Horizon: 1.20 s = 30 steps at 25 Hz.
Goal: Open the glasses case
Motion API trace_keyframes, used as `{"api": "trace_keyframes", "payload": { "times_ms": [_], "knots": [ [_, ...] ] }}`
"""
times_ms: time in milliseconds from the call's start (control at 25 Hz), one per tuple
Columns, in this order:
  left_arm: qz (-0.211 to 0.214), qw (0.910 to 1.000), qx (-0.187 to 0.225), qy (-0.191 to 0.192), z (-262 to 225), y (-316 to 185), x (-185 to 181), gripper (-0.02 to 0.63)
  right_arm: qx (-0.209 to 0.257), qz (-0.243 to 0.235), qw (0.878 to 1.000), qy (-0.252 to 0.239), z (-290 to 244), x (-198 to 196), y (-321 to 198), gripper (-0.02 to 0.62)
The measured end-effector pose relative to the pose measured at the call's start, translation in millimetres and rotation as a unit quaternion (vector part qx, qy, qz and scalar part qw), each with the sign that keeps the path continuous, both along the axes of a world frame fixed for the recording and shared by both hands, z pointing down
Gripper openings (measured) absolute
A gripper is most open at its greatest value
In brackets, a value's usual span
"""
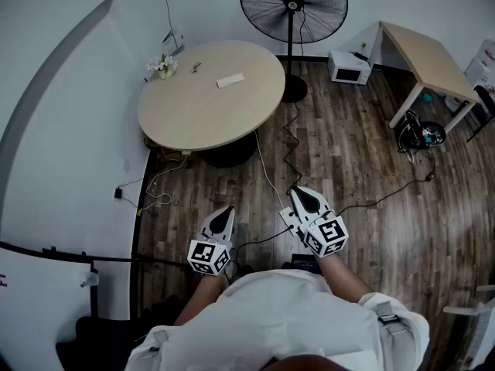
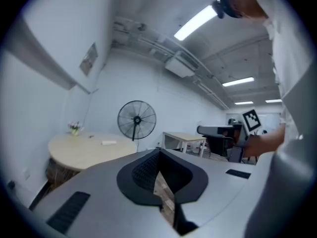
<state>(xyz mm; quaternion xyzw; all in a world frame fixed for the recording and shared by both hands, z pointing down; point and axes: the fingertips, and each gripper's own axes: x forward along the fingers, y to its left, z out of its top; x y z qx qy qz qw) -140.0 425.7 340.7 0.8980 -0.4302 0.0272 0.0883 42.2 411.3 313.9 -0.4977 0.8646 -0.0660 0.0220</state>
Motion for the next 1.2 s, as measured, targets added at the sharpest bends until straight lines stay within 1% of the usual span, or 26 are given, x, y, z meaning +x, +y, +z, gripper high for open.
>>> {"api": "trace_keyframes", "payload": {
  "times_ms": [80, 120, 160, 320, 480, 560, 640, 720, 800, 880, 1000, 1120, 1200],
  "knots": [
    [0.042, 0.9985, 0.017, 0.030, -15.2, 8.3, 22.8, 0.012, -0.007, 0.002, 1.000, -0.003, 4.3, 15.3, 9.2, 0.025],
    [0.052, 0.9976, 0.020, 0.041, -19.6, 9.7, 31.5, 0.012, -0.011, 0.003, 1.000, -0.004, 7.0, 22.5, 12.7, 0.025],
    [0.053, 0.9973, 0.019, 0.047, -21.2, 9.1, 37.9, 0.012, -0.015, 0.004, 1.000, -0.007, 9.9, 29.1, 15.2, 0.025],
    [0.027, 0.9981, 0.002, 0.054, -19.9, 7.6, 48.8, 0.012, -0.016, -0.007, 1.000, -0.012, 12.8, 44.2, 22.0, 0.025],
    [0.006, 0.9989, -0.002, 0.046, -17.2, 11.4, 53.0, 0.012, -0.008, -0.029, 0.999, -0.023, 12.2, 52.0, 26.7, 0.026],
    [-0.012, 0.9987, -0.005, 0.048, -17.3, 14.5, 51.6, 0.012, -0.001, -0.038, 0.998, -0.045, 11.4, 56.8, 29.4, 0.026],
    [-0.022, 0.9985, -0.006, 0.049, -16.2, 20.6, 48.7, 0.012, -0.001, -0.041, 0.998, -0.055, 15.1, 59.5, 32.0, 0.028],
    [-0.015, 0.9983, -0.007, 0.055, -12.8, 30.0, 47.3, 0.012, -0.013, -0.039, 0.998, -0.054, 25.5, 61.3, 32.2, 0.028],
    [0.004, 0.9977, -0.011, 0.067, -9.3, 40.1, 45.5, 0.012, -0.028, -0.032, 0.998, -0.056, 37.5, 61.9, 29.0, 0.028],
    [0.007, 0.9975, -0.018, 0.068, -3.5, 42.4, 37.2, 0.012, -0.037, -0.031, 0.997, -0.058, 46.0, 56.2, 22.6, 0.028],
    [-0.011, 0.9972, -0.029, 0.068, 8.0, 27.9, 19.4, 0.012, -0.034, -0.036, 0.998, -0.047, 50.3, 40.8, 8.3, 0.028],
    [-0.011, 0.9952, -0.022, 0.095, 7.5, 2.5, 8.4, 0.012, 0.002, -0.019, 1.000, -0.022, 37.1, 35.3, -9.4, 0.028],
    [-0.010, 0.9935, -0.017, 0.112, 6.3, -18.2, 1.9, 0.012, 0.009, -0.013, 1.000, -0.015, 32.8, 33.5, -25.5, 0.028]
  ]
}}
